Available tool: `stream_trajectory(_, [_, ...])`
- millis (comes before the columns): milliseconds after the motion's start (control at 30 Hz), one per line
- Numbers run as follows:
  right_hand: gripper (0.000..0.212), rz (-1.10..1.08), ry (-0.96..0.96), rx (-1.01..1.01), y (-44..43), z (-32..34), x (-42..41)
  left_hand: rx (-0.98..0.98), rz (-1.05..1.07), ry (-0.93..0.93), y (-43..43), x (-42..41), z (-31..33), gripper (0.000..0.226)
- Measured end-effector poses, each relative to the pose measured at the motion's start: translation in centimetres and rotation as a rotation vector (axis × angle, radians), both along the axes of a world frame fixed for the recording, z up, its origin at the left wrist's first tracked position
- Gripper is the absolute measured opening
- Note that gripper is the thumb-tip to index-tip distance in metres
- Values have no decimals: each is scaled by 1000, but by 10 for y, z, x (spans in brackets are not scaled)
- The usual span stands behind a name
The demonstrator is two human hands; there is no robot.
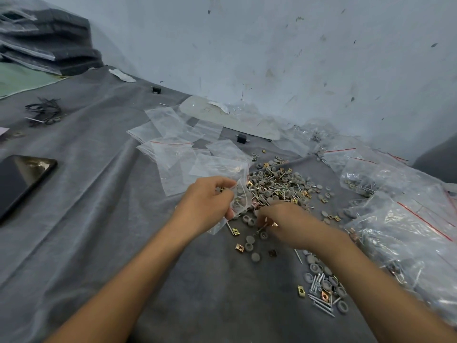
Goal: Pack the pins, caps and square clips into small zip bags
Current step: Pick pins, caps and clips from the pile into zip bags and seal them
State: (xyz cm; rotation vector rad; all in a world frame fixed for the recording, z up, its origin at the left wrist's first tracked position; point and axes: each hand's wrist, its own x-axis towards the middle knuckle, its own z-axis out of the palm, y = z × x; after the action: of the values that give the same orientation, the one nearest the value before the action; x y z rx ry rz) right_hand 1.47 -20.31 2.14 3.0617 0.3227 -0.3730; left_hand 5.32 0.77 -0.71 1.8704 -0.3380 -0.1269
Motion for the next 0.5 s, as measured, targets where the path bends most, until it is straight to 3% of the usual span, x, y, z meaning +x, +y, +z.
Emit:
stream_trajectory(233, [3,-28,58,-76,-16,-5,-8,10,-8,14,1,-2,2,35])
stream_trajectory(500, [22,70,3,-189,-13,-15,-15,15,-14,16,2,-4,1,36])
